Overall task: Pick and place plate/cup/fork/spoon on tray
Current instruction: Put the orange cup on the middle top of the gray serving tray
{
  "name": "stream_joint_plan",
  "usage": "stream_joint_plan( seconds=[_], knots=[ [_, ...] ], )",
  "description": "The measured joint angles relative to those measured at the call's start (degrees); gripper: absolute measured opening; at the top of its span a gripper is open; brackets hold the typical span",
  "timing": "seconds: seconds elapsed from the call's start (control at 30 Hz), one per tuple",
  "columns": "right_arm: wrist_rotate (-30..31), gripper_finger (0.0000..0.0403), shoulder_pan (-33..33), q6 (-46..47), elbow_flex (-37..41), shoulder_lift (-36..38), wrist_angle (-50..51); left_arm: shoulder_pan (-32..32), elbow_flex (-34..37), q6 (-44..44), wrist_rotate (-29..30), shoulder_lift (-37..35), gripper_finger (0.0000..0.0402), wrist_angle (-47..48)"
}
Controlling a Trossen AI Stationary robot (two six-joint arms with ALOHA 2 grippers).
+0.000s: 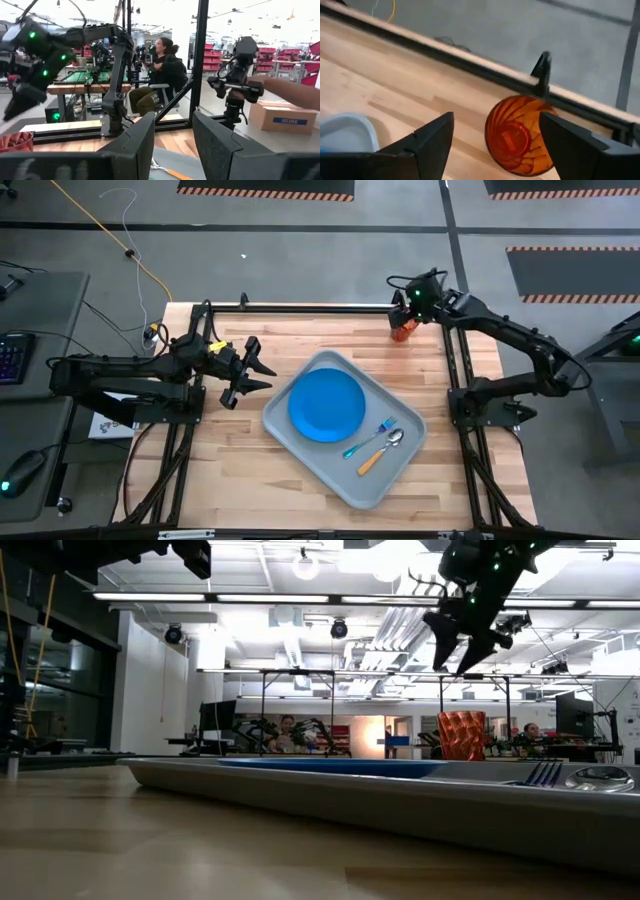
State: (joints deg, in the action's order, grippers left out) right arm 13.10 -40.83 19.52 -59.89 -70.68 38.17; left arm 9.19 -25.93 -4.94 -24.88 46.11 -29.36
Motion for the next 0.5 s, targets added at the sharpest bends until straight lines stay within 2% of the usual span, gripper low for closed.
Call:
stream_joint_plan(
  seconds=[0.23,0.5],
  knots=[
    [-3.67,0.0287,-0.69,-3.02,-0.01,-7.41,0.84,-0.01,0.0,2.15,0.04,0.0,0.0124,-0.45],
    [-1.55,0.0287,-0.69,-5.47,0.0,-16.6,0.74,-0.01,0.0,2.13,0.13,0.0,0.0124,-0.28]
  ],
)
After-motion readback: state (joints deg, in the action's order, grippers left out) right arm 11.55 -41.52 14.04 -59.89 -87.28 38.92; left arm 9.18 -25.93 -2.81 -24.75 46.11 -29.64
